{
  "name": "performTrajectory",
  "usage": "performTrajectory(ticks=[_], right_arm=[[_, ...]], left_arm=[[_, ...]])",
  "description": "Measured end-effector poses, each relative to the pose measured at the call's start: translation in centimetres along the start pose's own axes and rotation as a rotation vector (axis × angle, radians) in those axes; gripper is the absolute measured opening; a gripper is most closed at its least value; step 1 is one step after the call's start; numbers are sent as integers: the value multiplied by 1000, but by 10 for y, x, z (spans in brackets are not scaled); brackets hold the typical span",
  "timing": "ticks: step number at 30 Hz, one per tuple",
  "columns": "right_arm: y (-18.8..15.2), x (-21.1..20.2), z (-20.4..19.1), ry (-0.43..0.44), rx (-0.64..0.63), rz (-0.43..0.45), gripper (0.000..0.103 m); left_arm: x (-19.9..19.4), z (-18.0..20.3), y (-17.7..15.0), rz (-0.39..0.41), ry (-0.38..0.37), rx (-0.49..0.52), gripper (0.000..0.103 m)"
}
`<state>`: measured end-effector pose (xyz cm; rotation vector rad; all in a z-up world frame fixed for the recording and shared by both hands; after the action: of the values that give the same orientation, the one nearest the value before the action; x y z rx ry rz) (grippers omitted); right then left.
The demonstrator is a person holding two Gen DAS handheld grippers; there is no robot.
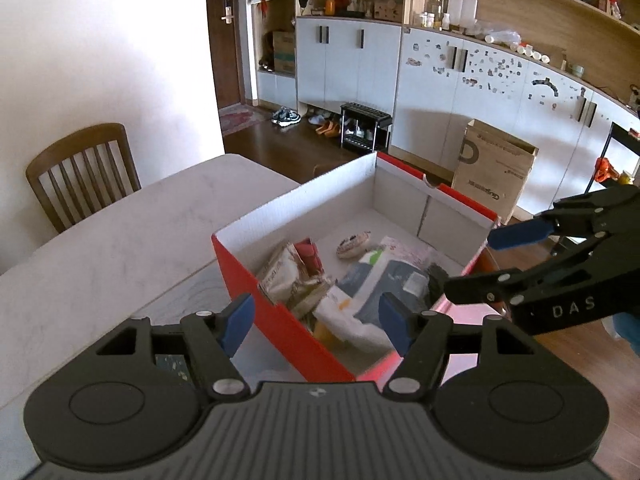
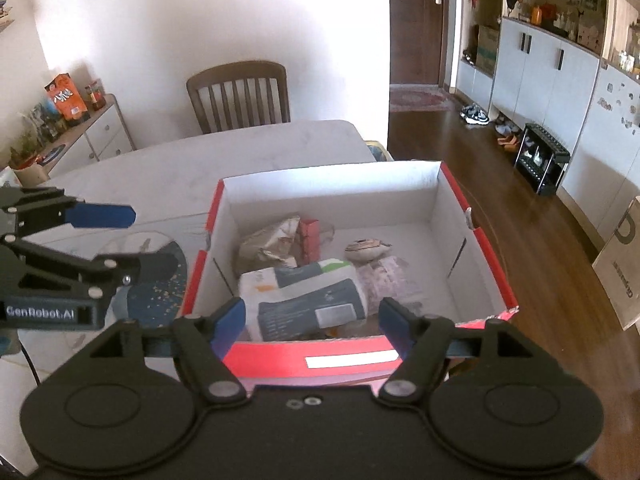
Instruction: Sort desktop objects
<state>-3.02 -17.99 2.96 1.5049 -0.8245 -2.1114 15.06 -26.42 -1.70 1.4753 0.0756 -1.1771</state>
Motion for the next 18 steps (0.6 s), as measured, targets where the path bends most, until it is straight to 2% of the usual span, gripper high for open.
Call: performTrajectory(ticks=[4,7,10,15,18], right_arm=[[-5,-6,-7,-9,3,20,75],[-9,-13,-12,-18,1,38,81],[-11,-18,-16,-23,4,51,84],[-15,-27,-21,-30,5,88,92],[-17,-31,-24,-35,-7,110,96]], left_arm=[[-8,-2,-10,0,-1,-10,71],[-13,-2,-16,2,3,-6,76],[-17,-3,-20,-2,-5,-14,77],[-19,-5,-29,-8,-11,-29,85],[-20,-6,-32,-7,-11,-33,97]])
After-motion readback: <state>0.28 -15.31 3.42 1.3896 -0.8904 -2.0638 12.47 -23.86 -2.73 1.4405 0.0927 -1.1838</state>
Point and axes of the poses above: each gripper's, at about its wrist camera, not at the fingertips, and x roughly the way its jaws point, z to its right, y to its top, the point moved 5 cm from there along x, roughly the way its jaws point, and after that the axes turned 10 degrees about -x, right-handed, at the moved point
